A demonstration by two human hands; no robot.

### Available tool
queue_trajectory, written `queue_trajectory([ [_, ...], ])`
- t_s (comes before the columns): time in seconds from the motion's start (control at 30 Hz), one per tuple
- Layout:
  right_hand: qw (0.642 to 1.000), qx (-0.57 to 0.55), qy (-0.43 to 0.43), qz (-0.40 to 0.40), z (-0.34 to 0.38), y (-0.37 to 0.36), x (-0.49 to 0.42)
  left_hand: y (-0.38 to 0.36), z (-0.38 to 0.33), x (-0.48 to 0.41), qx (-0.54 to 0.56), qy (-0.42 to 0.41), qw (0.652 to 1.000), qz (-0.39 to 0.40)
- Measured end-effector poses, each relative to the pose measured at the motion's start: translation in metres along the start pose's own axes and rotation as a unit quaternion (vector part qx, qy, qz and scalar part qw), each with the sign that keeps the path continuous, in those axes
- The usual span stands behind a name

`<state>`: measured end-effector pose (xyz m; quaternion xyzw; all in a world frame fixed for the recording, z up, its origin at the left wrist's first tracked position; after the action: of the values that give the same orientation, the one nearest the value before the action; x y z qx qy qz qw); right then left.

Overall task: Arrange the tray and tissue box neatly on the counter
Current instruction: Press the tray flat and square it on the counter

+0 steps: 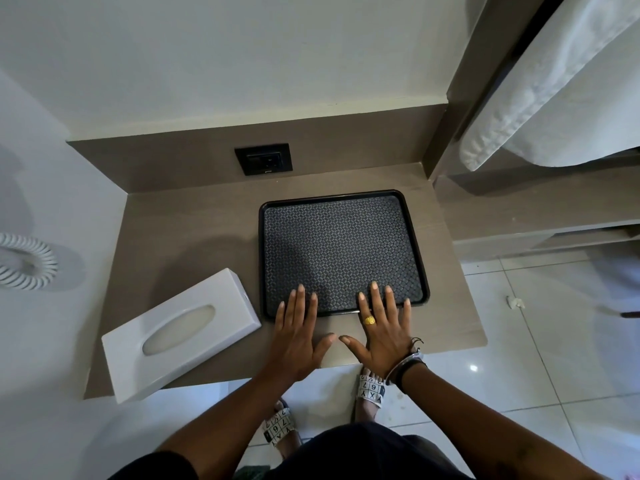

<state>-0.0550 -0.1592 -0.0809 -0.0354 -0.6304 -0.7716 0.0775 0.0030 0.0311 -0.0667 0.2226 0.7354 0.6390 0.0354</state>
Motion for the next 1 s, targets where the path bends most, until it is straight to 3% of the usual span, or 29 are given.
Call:
queue_trajectory([
  [1.0,1.000,-0.005,0.015,-0.018,-0.026,0.022,-0.086,0.022,0.020,-0.084,-0.014,-0.006,1.000,-0.008],
])
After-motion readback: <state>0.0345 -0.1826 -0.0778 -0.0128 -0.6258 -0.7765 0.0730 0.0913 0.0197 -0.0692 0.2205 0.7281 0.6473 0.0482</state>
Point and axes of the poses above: each hand's wrist, its own x-axis away from the middle knuckle, its own y-axis out of the back of the hand, z = x × y, the point moved 3 cm from there along -x, towards the middle knuckle, and after that the axes turned 10 degrees about y, right-handed, at the moved point
